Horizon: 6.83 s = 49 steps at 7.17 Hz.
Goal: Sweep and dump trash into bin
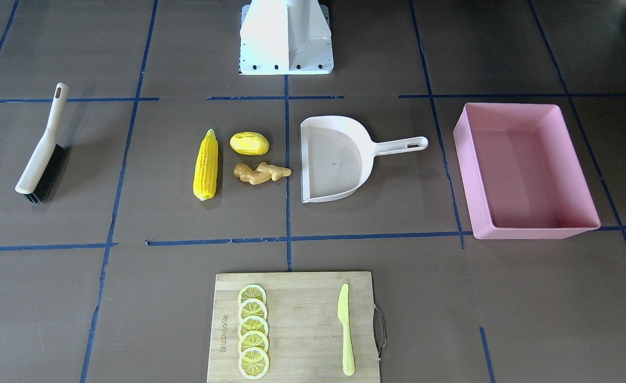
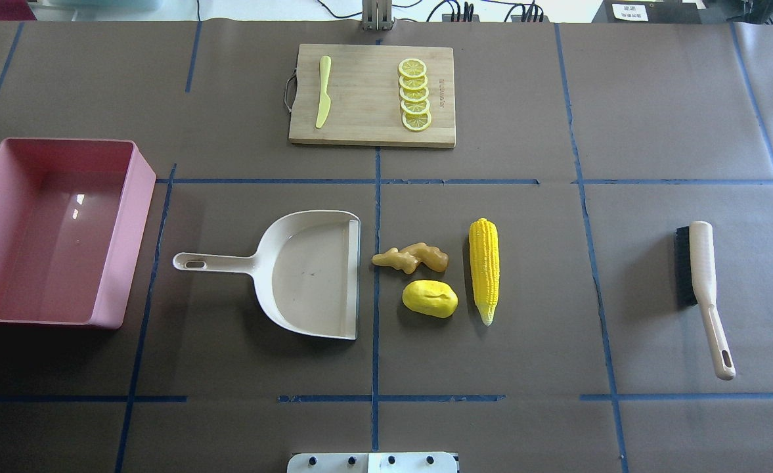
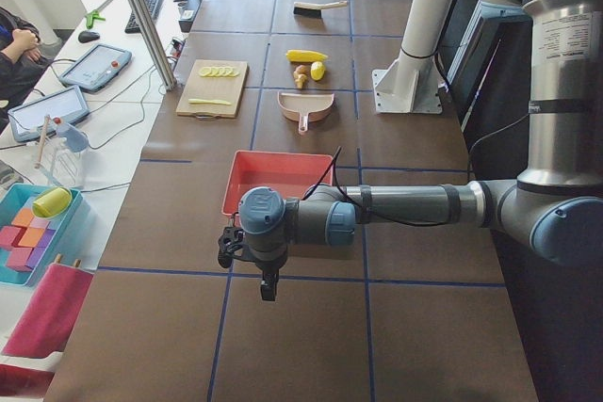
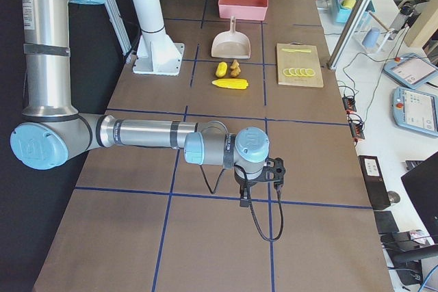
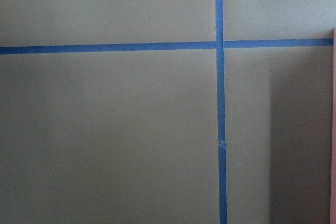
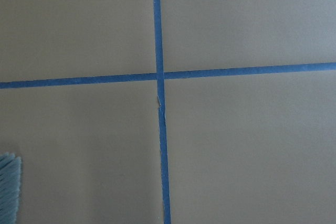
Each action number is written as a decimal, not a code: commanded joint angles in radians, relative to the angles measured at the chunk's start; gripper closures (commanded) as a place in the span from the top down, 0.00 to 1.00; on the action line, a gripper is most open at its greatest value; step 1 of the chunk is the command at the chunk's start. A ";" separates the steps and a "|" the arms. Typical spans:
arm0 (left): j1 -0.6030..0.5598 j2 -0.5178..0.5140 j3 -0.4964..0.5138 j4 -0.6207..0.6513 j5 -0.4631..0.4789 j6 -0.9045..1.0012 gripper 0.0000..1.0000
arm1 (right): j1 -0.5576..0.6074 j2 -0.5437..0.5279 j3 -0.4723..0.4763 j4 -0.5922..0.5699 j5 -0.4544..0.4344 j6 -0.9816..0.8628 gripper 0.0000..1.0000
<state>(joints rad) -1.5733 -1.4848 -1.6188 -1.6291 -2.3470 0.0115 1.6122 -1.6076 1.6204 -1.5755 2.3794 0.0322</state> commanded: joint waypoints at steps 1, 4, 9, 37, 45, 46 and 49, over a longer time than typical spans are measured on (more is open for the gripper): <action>-0.001 0.000 0.002 0.000 0.000 -0.002 1.00 | 0.000 -0.006 0.001 0.012 0.000 0.000 1.00; 0.001 -0.003 -0.001 -0.003 -0.002 -0.004 1.00 | 0.000 -0.011 0.000 0.012 0.001 0.003 1.00; 0.003 -0.023 -0.073 -0.003 -0.061 -0.010 1.00 | 0.000 -0.005 0.001 0.014 0.004 0.000 1.00; 0.483 -0.396 -0.224 0.009 0.069 -0.051 1.00 | -0.850 -0.253 0.309 0.522 -0.218 1.144 0.98; 0.521 -0.417 -0.234 0.009 0.071 -0.048 1.00 | -0.847 -0.273 0.338 0.517 -0.203 1.178 0.00; 0.556 -0.417 -0.260 0.003 0.074 -0.041 1.00 | -0.847 -0.273 0.351 0.517 -0.203 1.178 0.00; 0.616 -0.391 -0.374 -0.020 0.074 0.181 1.00 | -0.842 -0.267 0.374 0.516 -0.189 1.161 0.00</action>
<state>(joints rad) -0.9874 -1.8871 -1.9521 -1.6469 -2.2735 0.1034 0.7692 -1.8757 1.9857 -1.0598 2.1864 1.1970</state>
